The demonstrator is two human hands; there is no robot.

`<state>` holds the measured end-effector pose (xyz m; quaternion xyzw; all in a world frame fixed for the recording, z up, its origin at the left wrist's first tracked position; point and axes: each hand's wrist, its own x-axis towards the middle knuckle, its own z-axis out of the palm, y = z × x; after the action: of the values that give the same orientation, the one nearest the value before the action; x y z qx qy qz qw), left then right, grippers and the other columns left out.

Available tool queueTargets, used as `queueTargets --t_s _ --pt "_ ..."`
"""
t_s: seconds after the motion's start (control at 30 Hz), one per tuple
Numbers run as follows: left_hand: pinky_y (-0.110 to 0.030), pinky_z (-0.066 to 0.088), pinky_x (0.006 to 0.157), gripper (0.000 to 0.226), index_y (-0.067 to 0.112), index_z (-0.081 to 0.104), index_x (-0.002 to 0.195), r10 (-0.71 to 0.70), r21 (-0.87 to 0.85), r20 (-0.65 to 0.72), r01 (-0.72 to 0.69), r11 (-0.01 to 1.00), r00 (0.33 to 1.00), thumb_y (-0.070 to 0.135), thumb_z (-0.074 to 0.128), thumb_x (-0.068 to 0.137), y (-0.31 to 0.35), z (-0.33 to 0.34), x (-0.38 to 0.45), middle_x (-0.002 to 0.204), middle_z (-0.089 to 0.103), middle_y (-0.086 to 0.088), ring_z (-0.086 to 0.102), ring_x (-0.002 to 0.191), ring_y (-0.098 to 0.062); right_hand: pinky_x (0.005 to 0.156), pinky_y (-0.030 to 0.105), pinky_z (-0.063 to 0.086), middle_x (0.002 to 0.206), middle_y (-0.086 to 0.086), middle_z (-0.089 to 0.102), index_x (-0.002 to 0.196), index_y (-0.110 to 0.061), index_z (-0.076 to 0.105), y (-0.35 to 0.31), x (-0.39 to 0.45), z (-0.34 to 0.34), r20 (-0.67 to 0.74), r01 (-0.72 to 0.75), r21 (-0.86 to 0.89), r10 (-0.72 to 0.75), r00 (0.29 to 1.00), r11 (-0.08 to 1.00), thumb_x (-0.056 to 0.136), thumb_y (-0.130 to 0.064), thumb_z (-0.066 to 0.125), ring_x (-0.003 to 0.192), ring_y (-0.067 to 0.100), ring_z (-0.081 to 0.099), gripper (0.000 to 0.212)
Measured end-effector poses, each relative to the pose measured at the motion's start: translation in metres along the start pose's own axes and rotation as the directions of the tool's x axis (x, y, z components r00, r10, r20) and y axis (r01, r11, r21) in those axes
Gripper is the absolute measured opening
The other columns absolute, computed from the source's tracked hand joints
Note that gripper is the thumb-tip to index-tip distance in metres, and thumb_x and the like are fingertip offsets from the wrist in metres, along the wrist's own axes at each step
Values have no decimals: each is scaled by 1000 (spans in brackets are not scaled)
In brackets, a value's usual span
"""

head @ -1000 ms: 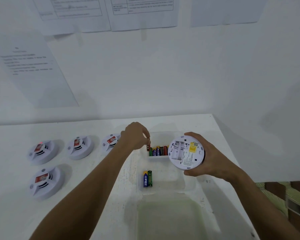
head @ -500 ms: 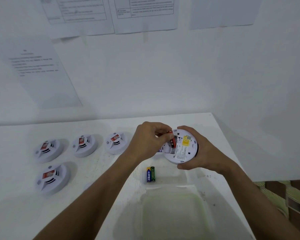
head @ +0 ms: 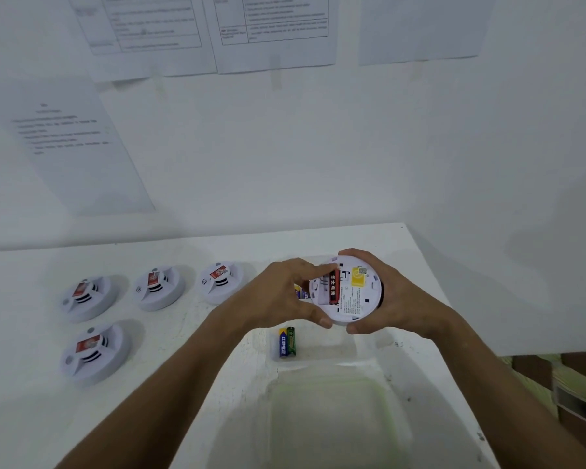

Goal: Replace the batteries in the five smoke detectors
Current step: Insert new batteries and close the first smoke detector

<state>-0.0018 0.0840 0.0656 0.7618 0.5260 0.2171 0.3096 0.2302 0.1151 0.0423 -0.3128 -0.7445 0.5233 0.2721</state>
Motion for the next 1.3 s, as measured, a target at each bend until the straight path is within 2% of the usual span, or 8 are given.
queueTargets --t_s 0.13,0.27,0.5,0.6,0.7,0.83,1.03,1.3 --pt "-10 46 80 81 33 48 139 3 64 32 -6 998 999 38 85 67 -1 2 -2 115 59 5 53 92 -1 92 35 56 132 -1 54 137 -25 47 3 1 1 19 -6 -1 6 1000 1000 59 1 89 121 18 55 93" --pt "-33 52 92 79 32 48 140 -8 63 68 4 998 998 40 83 69 -4 5 -1 116 59 3 59 101 -15 91 34 56 131 -2 55 138 -25 46 10 -1 2 22 -32 18 31 999 999 58 3 89 121 17 55 94" --pt "-23 53 84 67 40 53 133 31 14 46 -31 999 998 40 81 72 -2 6 0 120 57 6 57 100 -11 89 36 58 131 -1 55 138 -24 46 7 1 -4 6 -39 28 39 999 999 58 3 88 120 17 56 94" --pt "-20 55 80 51 45 59 122 -18 -179 -87 2 984 996 49 75 73 -8 -5 2 127 57 8 59 99 0 90 37 58 129 -2 57 137 -26 46 9 0 -9 -36 -63 30 64 997 998 56 0 89 119 16 57 96" --pt "-32 43 102 34 37 65 118 -124 47 -311 145 988 942 43 68 85 -33 -19 15 133 52 2 52 119 -10 87 31 57 127 -6 58 137 -27 46 16 -3 -14 -50 -90 7 90 995 996 55 -3 90 119 14 57 96" --pt "-39 29 111 35 31 65 121 -381 271 -162 412 870 910 42 66 87 -62 -18 35 145 37 -7 34 135 -24 87 29 57 128 -8 57 136 -29 46 22 -3 -13 -46 -105 2 105 993 994 55 -2 90 118 10 57 96" --pt "-44 43 101 46 30 65 120 -523 553 -3 436 709 853 51 70 79 -78 -2 69 130 50 -6 50 118 -31 91 28 56 129 -9 55 136 -30 46 27 2 -10 -31 -118 -5 117 993 993 54 -5 91 118 8 56 96" --pt "-36 51 92 35 19 74 106 -538 456 8 475 752 843 38 77 77 -90 4 79 111 66 -1 60 101 -22 87 25 55 130 -10 54 137 -27 45 34 -1 -17 -40 -131 -13 131 991 991 55 -6 91 118 7 55 97"
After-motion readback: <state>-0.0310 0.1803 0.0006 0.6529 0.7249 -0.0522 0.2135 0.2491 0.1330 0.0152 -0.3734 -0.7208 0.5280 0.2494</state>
